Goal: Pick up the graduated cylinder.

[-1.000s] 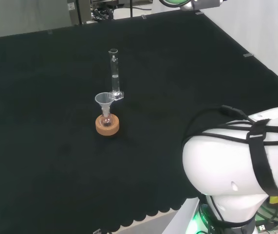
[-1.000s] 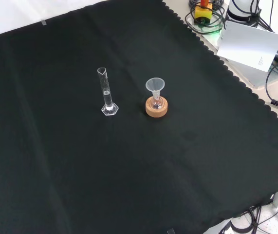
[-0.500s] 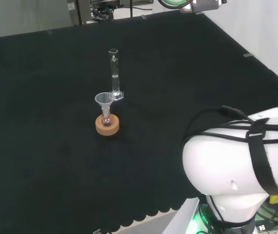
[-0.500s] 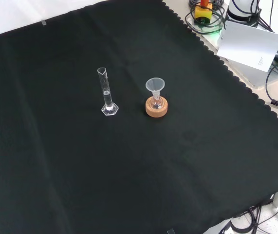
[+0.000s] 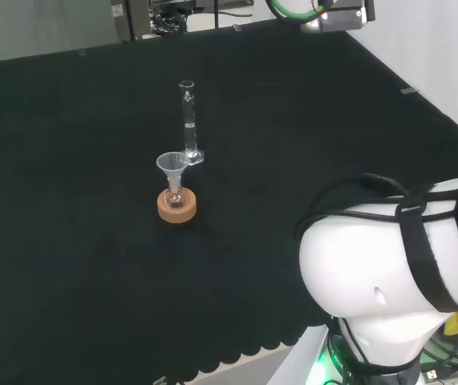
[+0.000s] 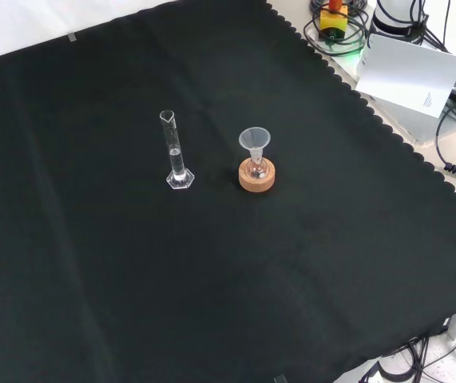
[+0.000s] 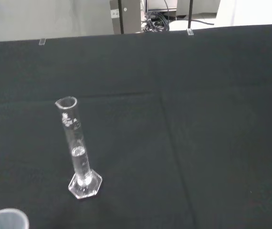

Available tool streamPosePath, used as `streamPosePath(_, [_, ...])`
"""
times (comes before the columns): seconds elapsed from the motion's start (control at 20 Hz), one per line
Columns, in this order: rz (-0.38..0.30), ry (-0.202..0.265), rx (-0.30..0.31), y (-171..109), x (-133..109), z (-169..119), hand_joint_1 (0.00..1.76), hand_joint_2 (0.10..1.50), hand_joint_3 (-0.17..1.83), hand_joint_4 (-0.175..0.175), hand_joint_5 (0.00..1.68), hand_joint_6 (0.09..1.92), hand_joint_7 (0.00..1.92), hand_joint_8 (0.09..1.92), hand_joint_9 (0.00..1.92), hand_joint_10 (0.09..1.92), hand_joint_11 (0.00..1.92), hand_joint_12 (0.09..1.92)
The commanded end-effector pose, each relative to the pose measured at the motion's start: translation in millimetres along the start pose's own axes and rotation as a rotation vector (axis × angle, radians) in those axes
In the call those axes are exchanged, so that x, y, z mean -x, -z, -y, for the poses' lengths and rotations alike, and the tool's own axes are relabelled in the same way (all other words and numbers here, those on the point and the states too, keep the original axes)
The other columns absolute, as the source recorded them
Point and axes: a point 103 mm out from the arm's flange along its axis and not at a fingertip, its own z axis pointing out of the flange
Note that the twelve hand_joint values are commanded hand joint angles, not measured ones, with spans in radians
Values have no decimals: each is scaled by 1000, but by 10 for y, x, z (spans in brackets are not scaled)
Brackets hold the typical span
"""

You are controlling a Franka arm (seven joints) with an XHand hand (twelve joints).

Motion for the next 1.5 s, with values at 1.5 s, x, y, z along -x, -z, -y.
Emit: streamPosePath(1.5, [-415, 248, -37, -2481, -96, -1530, 629, 1085, -133, -38, 369, 87, 260, 667, 477, 669, 239, 1391])
